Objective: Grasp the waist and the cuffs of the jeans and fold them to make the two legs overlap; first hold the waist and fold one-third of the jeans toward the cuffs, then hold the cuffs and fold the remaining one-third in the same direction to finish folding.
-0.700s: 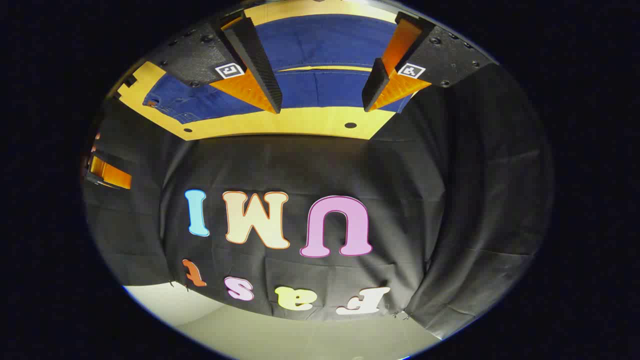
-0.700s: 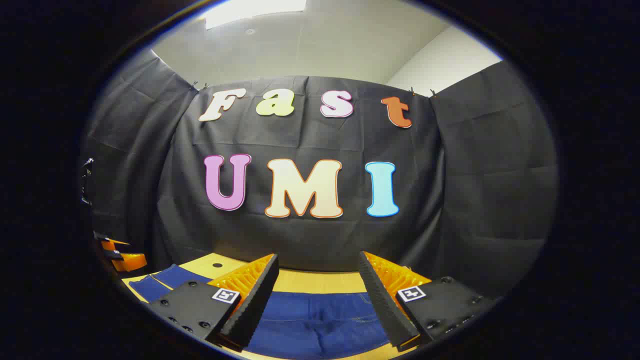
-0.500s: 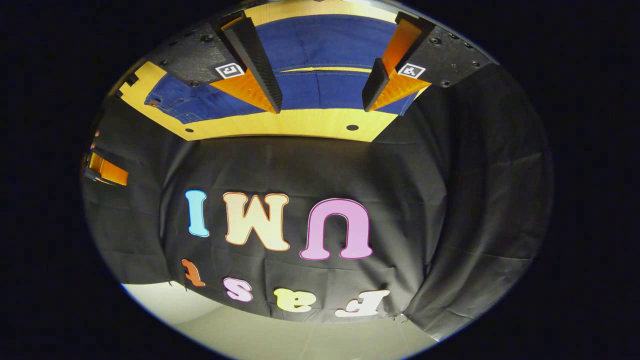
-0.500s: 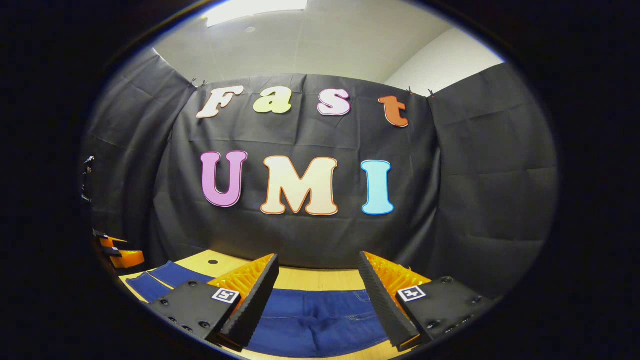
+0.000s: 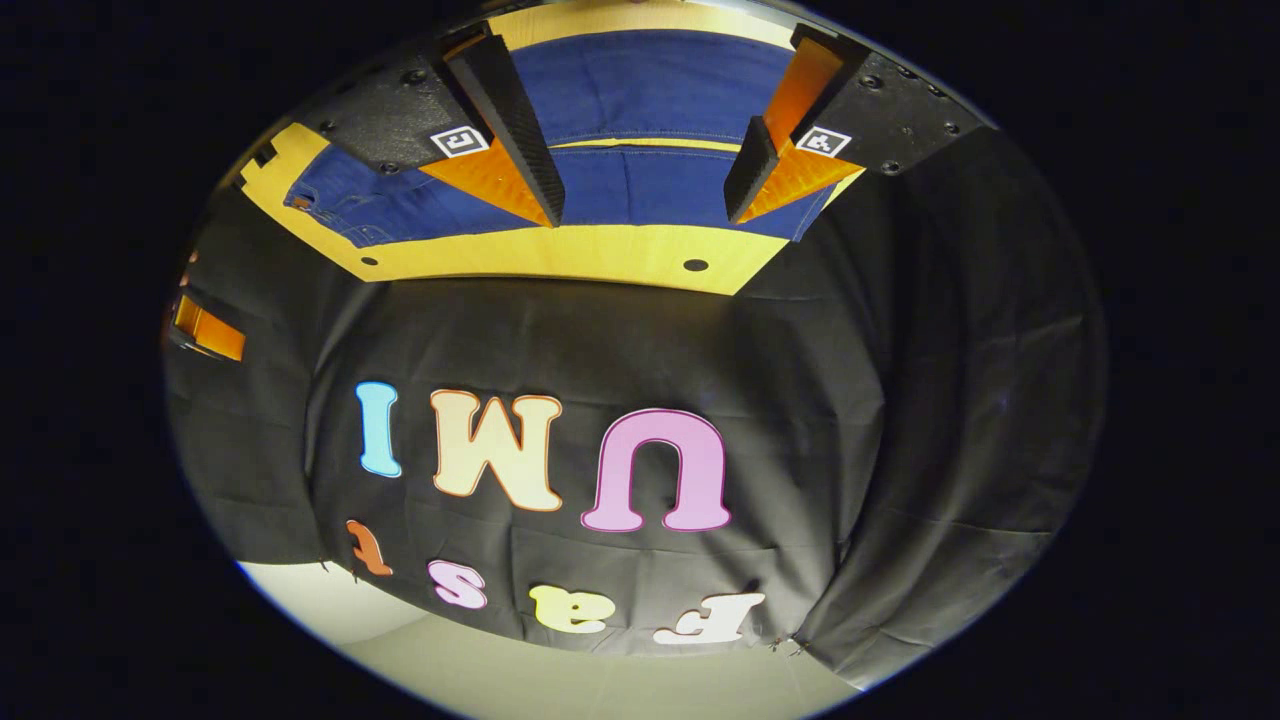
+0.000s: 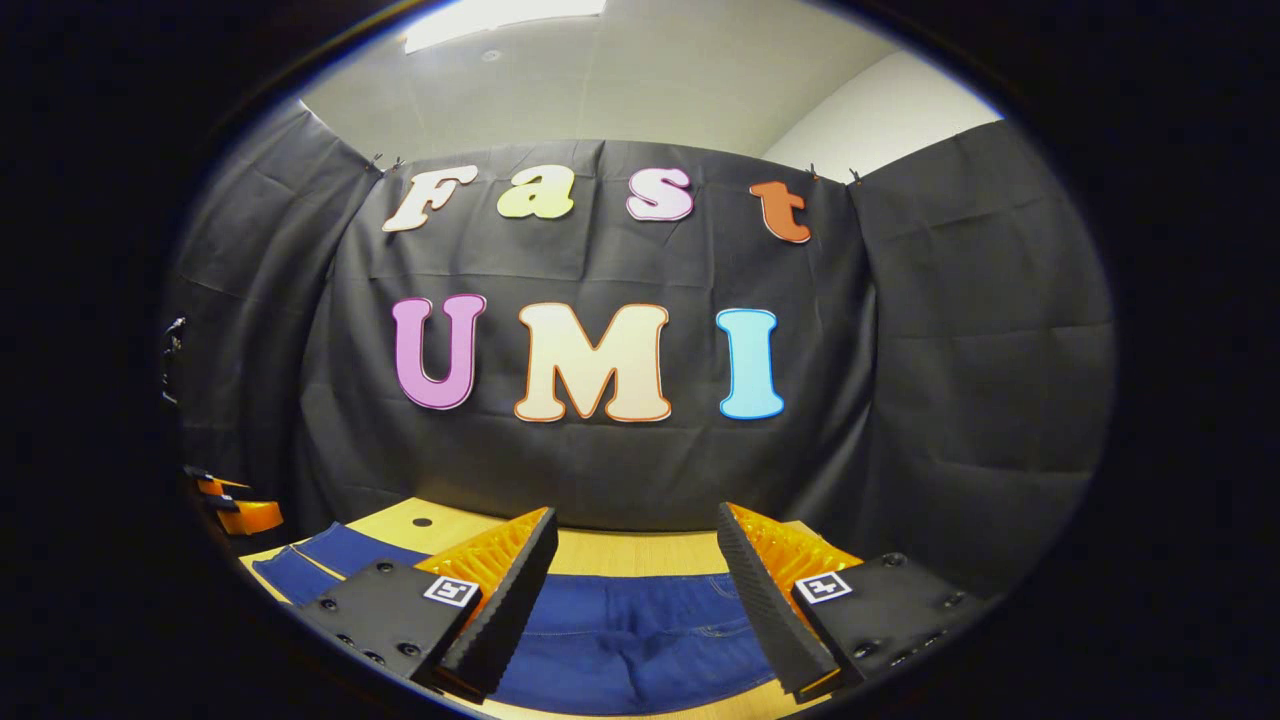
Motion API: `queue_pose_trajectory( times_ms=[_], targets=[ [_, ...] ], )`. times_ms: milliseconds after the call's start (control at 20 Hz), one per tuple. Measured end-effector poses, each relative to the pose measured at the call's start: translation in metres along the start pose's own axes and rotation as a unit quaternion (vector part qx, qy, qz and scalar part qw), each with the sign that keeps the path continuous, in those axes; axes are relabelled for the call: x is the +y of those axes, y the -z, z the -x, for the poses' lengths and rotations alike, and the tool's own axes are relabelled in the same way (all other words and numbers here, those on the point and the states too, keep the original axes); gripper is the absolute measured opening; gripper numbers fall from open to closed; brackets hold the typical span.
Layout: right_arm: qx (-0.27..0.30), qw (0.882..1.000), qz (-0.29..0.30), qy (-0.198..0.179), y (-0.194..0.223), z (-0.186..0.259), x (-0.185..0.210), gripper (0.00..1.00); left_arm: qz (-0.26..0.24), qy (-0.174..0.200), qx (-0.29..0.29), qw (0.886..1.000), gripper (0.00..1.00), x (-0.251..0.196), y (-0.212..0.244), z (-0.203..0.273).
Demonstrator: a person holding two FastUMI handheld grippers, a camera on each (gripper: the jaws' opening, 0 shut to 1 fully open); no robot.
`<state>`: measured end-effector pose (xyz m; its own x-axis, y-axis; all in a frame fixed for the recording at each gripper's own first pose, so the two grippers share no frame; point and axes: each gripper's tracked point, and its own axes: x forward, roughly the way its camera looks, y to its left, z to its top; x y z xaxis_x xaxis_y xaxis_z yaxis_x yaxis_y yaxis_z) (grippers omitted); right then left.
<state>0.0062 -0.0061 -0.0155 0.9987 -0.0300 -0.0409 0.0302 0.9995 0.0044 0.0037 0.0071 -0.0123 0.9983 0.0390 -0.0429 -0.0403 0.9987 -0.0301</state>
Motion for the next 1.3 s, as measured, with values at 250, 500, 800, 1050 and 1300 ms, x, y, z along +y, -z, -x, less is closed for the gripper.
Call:
queue_pose_trajectory(
  times_ms=[250,500,800,1050,1300],
  targets=[
    [0.016,1.000,0.008,-0.010,0.010,-0.003,0.009,0.99,-0.031,0.015,0.023,0.999,0.95,0.019,0.022,-0.008],
    [0.036,0.999,0.012,-0.017,0.020,-0.003,0.016,1.00,-0.068,0.082,0.078,0.991,0.94,0.039,0.061,0.002],
    [0.070,0.996,0.044,-0.016,0.039,0.009,0.013,1.00,-0.139,0.182,0.189,0.955,0.94,0.068,0.139,0.031],
    [0.084,0.995,0.044,-0.017,0.050,0.010,0.017,0.99,-0.173,0.227,0.273,0.918,0.93,0.099,0.191,0.046],
    [0.098,0.994,0.052,-0.014,0.059,0.011,0.016,0.99,-0.185,0.240,0.349,0.887,0.95,0.128,0.229,0.056]
  ],
)
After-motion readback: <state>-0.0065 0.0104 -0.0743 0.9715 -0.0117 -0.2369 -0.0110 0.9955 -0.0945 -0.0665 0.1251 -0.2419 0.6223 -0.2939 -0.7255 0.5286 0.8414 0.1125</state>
